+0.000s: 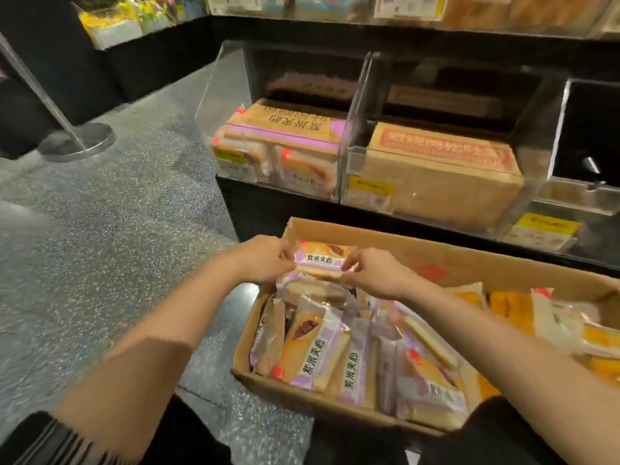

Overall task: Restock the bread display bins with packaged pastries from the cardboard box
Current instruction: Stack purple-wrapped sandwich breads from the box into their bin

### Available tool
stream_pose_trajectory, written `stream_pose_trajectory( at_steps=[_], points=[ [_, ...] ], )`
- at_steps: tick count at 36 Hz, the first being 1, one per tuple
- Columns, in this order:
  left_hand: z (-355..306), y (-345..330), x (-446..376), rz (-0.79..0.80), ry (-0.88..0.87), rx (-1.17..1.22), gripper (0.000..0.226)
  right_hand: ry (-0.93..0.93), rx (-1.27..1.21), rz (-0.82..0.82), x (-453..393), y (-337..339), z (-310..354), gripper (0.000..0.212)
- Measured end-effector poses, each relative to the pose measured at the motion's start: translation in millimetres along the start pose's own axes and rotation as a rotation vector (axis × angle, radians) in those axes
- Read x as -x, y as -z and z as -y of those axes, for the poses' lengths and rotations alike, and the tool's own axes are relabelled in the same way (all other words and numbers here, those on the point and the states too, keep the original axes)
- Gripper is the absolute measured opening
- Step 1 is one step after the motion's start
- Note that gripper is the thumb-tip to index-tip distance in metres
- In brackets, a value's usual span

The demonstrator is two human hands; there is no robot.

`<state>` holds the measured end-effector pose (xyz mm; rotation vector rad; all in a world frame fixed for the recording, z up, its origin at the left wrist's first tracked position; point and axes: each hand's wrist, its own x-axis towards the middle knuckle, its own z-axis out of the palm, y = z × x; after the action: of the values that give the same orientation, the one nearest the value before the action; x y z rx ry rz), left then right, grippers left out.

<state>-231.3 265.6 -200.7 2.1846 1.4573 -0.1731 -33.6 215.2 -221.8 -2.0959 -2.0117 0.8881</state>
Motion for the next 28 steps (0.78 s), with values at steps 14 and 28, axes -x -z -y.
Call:
stream_pose_trajectory(
  at_steps=[14,28],
  points=[
    [-1,-30,-11,-0.032,0.279,0.314,0.018,-0.550,-0.885,0.115,-14,-39,-7,0.022],
    [6,2,-15,-0.171,0.394,1.136,0.048,-0.359,-1.771,0.323,0,-2,8,0.022]
  ],
)
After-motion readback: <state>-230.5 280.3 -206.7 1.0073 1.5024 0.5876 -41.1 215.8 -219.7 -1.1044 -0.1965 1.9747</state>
